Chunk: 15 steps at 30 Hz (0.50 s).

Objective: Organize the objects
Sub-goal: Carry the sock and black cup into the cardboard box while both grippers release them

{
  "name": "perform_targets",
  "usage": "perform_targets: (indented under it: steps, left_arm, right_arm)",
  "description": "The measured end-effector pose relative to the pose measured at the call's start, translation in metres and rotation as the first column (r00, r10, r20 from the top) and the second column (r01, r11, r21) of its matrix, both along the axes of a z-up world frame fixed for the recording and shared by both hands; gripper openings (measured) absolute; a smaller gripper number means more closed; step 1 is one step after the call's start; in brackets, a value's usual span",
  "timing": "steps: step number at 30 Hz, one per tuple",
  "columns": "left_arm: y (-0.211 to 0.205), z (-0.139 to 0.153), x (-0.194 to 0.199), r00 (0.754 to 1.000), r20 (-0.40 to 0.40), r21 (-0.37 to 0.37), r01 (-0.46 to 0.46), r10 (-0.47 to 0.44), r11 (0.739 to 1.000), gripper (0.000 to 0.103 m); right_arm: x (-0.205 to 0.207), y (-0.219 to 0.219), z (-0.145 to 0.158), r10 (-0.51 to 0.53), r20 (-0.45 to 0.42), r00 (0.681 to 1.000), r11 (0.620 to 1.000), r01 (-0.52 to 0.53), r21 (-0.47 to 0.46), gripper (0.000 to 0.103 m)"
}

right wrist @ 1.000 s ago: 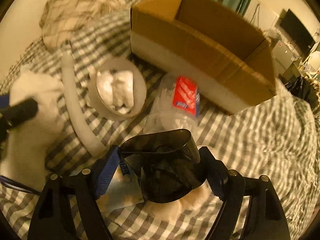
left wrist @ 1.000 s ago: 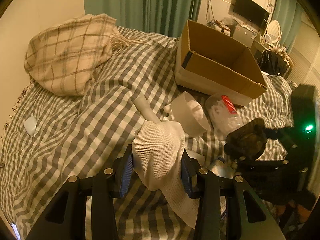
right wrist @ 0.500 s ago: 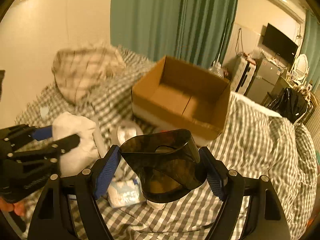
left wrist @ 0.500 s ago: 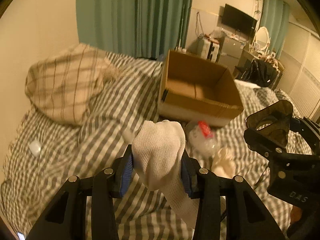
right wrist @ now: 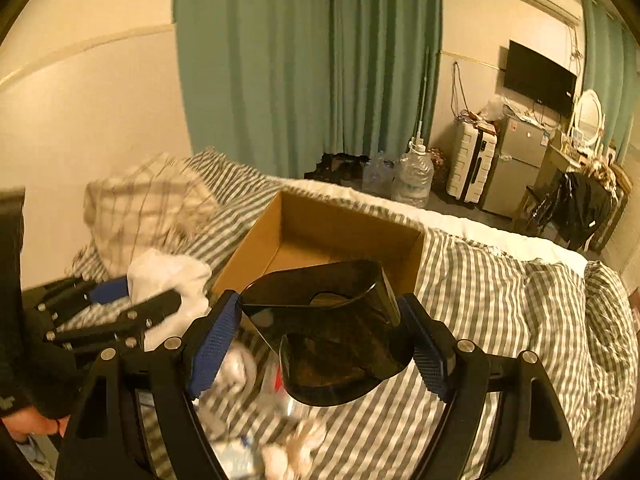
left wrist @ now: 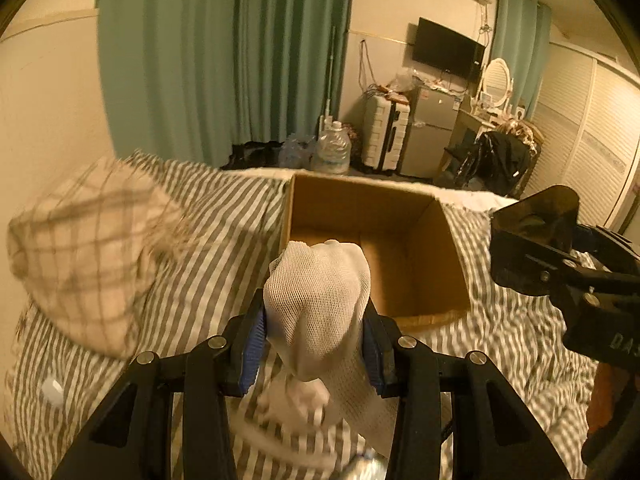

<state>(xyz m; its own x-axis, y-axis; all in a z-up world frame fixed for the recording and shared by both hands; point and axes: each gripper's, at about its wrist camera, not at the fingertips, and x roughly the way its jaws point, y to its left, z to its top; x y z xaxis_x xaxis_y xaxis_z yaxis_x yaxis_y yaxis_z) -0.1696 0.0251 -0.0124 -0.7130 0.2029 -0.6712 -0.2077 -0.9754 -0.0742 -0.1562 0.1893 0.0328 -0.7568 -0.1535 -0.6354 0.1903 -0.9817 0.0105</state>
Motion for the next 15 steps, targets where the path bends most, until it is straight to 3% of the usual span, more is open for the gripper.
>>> perform_targets:
  steps: [5,10,15]
  left_arm:
    - [0.024,-0.004,-0.047,0.998,-0.023,-0.024,0.053,-0.054,0.998,0.043]
    - [0.044,-0.025,-0.086,0.997,0.0,-0.049,0.078,-0.078,0.996,0.043]
    - [0.054,-0.049,-0.1,0.995,0.037,-0.05,0.092,-0.09,0.994,0.044]
  right_arm:
    - [-0.05,0.013,-0.007,-0.024,0.013,1.0,1.0,0.025,-0.013,0.079]
    - [-0.089,0.02,-0.04,-0.036,0.066,0.997,0.999,0.038,-0.029,0.079]
    - [-0.105,0.029,-0.068,-0.056,0.095,0.994,0.997,0.06,-0.045,0.079]
